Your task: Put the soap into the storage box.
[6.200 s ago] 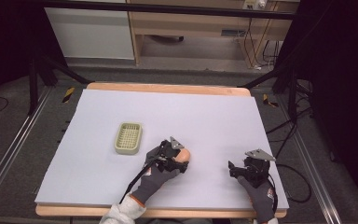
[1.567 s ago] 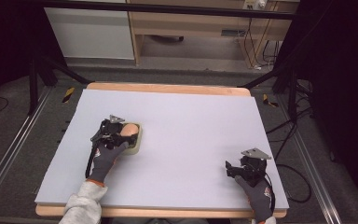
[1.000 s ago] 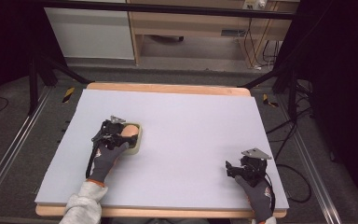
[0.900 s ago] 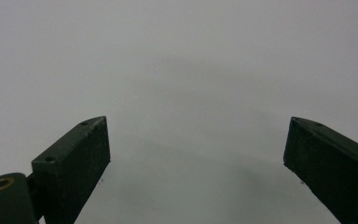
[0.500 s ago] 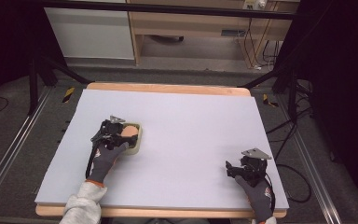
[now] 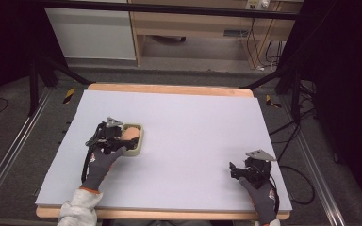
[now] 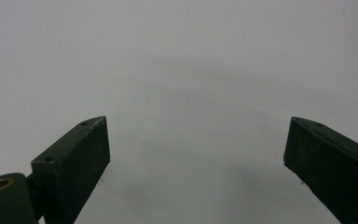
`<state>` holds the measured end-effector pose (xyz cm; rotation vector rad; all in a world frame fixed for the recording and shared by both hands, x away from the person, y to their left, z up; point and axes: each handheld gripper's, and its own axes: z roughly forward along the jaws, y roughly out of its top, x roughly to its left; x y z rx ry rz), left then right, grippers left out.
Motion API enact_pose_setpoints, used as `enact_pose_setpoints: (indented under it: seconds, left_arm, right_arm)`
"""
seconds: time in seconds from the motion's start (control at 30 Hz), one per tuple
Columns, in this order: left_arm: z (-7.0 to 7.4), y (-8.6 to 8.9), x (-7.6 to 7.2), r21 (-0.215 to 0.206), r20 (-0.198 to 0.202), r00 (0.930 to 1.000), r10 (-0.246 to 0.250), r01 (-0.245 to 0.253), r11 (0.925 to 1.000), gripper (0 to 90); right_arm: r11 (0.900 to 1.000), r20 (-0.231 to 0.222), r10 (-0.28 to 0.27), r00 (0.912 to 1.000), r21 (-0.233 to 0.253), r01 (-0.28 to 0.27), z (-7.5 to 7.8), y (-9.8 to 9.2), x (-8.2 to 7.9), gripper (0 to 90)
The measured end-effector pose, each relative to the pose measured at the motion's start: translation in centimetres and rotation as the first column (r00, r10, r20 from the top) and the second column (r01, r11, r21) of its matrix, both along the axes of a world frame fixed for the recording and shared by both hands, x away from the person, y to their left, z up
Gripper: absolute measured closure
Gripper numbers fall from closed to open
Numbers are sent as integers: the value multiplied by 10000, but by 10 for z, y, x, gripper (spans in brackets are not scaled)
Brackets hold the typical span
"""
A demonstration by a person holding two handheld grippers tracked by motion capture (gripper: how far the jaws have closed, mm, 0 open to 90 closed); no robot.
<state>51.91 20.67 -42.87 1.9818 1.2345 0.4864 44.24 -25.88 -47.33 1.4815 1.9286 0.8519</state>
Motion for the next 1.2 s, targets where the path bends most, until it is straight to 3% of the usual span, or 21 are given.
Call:
enact_pose_setpoints:
  seconds: [0.2, 0.5, 0.83, 1.2]
  left_arm:
    - [1, 5, -16, 16, 183, 9997, -184, 184, 9998, 233]
    - [-8, 19, -42, 91, 354, 9988, -344, 341, 9994, 218]
    - [-23, 43, -63, 51, 484, 9988, 26, -28, 10000, 195]
    - [-40, 61, -72, -2, 117, 9987, 503, -503, 9987, 199]
  right_arm:
    - [9999, 72, -130, 9999, 29, 130, 1, -2, -1, 73]
    - [9994, 108, -316, 9994, 158, 314, 2, -7, -2, 69]
    - [9986, 69, -477, 9988, 230, 475, 1, -10, -2, 65]
    - [9984, 36, -512, 9987, 226, 511, 1, -13, -2, 63]
